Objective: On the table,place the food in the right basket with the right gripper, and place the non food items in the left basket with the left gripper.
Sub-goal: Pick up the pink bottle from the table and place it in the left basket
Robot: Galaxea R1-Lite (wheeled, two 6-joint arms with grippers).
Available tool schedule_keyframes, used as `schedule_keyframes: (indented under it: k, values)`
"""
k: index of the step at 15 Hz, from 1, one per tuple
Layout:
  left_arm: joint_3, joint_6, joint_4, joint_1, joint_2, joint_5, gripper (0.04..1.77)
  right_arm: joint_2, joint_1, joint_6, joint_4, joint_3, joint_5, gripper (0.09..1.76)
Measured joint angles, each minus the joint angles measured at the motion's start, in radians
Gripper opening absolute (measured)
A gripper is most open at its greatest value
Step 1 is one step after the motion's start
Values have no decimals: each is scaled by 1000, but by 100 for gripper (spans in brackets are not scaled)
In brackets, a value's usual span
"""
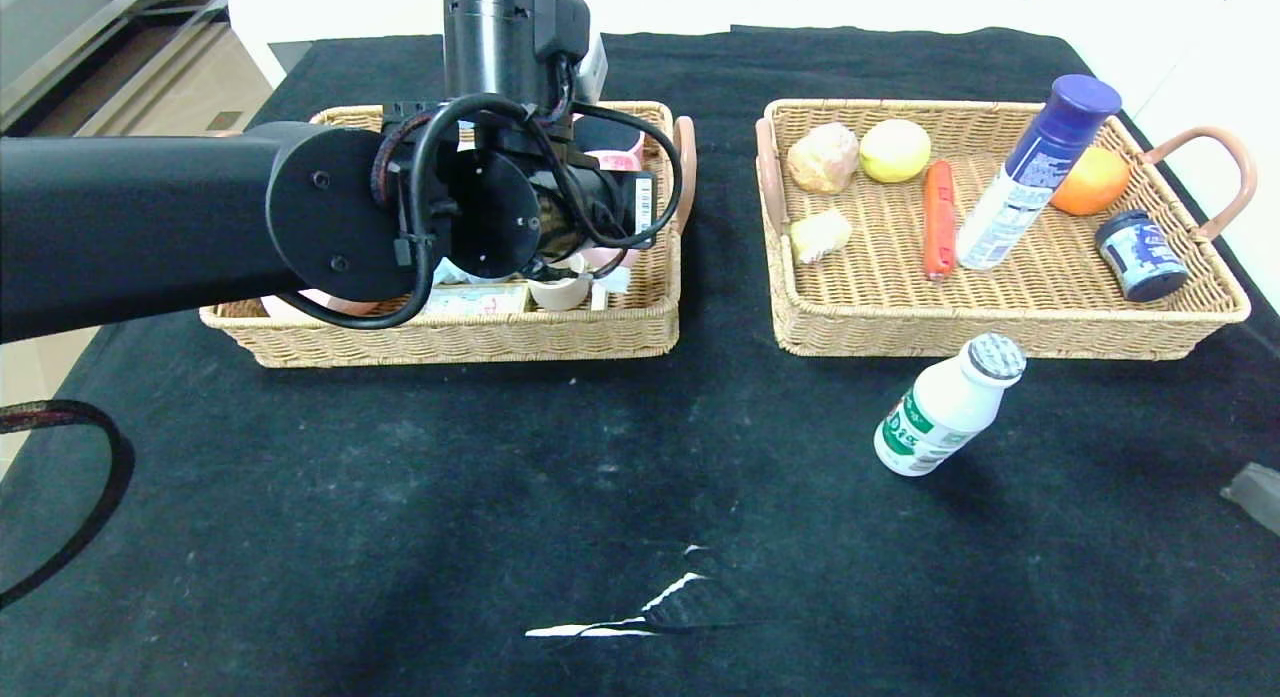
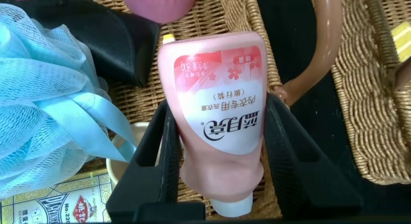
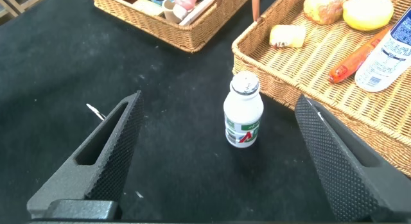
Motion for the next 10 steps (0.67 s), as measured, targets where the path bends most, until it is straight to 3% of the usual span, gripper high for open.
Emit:
schedule_keyframes:
  k: [3, 10]
  values:
    - [0, 0, 0, 2, 6, 0, 85, 0, 0, 0, 0, 0, 1, 171]
    - [0, -2, 0, 7, 14, 2, 135, 0, 0, 0, 1, 0, 1, 171]
